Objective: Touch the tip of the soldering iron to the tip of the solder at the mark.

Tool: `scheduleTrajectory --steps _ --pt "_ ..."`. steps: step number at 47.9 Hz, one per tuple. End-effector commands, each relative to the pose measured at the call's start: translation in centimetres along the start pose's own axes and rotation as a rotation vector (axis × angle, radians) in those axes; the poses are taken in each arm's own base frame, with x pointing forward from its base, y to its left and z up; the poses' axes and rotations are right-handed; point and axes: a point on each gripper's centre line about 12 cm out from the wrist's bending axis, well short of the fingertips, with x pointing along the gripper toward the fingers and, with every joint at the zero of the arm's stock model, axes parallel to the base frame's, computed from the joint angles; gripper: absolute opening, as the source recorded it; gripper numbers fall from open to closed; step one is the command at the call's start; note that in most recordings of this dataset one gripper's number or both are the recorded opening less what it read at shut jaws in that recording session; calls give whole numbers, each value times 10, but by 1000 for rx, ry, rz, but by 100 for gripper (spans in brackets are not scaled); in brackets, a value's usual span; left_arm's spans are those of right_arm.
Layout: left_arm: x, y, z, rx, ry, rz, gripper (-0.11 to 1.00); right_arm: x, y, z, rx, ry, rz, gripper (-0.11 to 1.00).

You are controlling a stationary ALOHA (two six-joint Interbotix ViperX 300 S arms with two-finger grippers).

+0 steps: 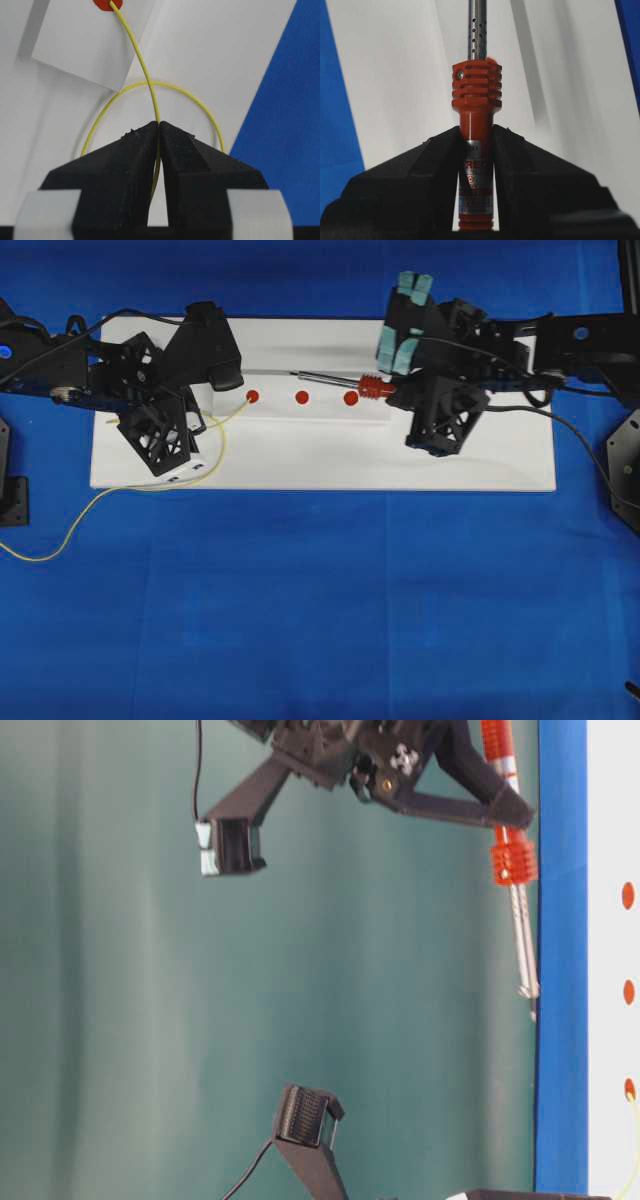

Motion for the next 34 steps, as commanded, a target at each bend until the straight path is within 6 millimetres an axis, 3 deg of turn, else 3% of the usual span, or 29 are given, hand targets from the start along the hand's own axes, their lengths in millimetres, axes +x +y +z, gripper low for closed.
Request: scheduleTrajectory --steps 1,19,34 --pt "-5 -1 11 -3 -35 -5 2 -3 6 16 -13 -34 9 6" --pt "-5 -1 12 -3 -34 -5 2 26 12 31 -45 34 -12 6" --pt "-6 -1 12 -3 -34 -5 2 41 18 32 -67 57 -11 6"
